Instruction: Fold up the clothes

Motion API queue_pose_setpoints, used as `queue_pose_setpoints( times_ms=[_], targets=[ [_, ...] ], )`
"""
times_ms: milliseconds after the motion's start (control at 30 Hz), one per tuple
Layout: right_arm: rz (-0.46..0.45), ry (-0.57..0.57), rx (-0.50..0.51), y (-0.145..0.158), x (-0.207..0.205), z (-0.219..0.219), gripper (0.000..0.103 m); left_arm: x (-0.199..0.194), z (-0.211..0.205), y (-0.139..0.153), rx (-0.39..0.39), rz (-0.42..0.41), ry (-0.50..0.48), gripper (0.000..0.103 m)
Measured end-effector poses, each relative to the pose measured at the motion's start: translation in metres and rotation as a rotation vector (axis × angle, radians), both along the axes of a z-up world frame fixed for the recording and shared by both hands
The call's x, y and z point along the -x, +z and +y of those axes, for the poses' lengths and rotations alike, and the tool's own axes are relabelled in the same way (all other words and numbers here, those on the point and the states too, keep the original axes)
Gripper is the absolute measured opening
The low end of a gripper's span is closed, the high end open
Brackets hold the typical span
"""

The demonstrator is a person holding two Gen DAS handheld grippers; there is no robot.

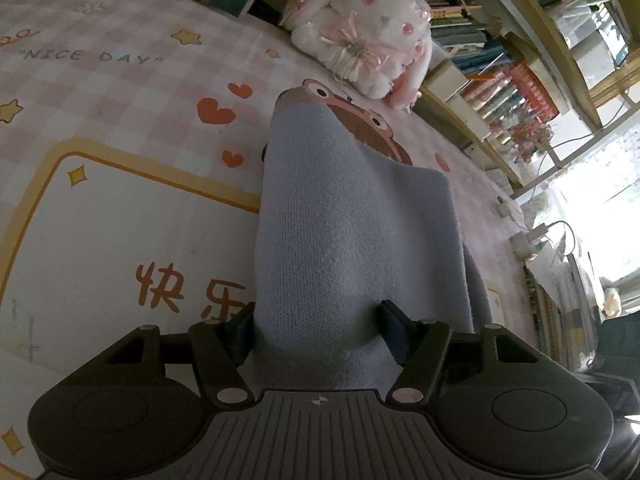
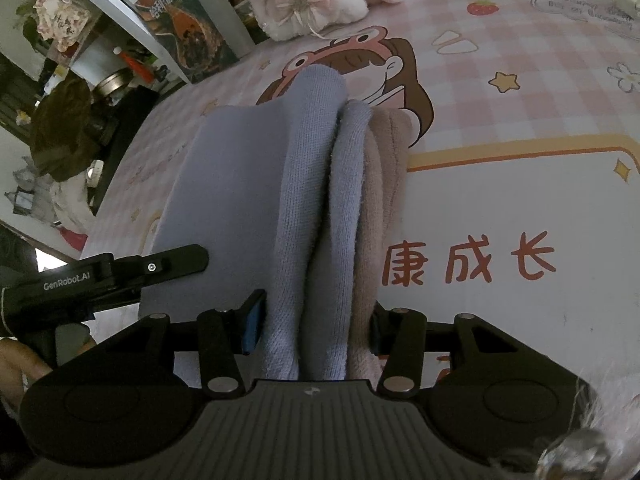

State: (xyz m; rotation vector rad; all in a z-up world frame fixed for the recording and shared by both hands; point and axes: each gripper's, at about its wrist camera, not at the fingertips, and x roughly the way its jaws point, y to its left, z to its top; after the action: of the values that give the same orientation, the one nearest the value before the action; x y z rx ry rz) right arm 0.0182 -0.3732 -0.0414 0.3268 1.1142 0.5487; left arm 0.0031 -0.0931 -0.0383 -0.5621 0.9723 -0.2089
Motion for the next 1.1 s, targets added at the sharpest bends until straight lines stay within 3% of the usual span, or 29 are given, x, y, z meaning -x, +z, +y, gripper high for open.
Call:
queue_pose_setpoints(
  times_ms=[167,267,800,1100],
  targets=[
    [-0.041,0.02,0.025,0.005,0.003,0.006,0.033,0.001,0.002,0.006,0.005,-0.012,-0.019,0.045],
    [-0.077,0.034,0.039,0.009,0.006,0.01,0.031,0.002,0.001,0.012,-0.005,-0.039,-0.04,0.042],
    [-0.228,0.059,0.056,0.051,0.014,0.031,0.03,0.005,0.017,0.054,-0.009,-0.175,-0.072,0.042],
    [-0.246,0.12,0.02,0.059,0.007,0.02,0.03,0.018,0.004,0.067,-0.048,-0.201,0.016,0.042]
  ],
)
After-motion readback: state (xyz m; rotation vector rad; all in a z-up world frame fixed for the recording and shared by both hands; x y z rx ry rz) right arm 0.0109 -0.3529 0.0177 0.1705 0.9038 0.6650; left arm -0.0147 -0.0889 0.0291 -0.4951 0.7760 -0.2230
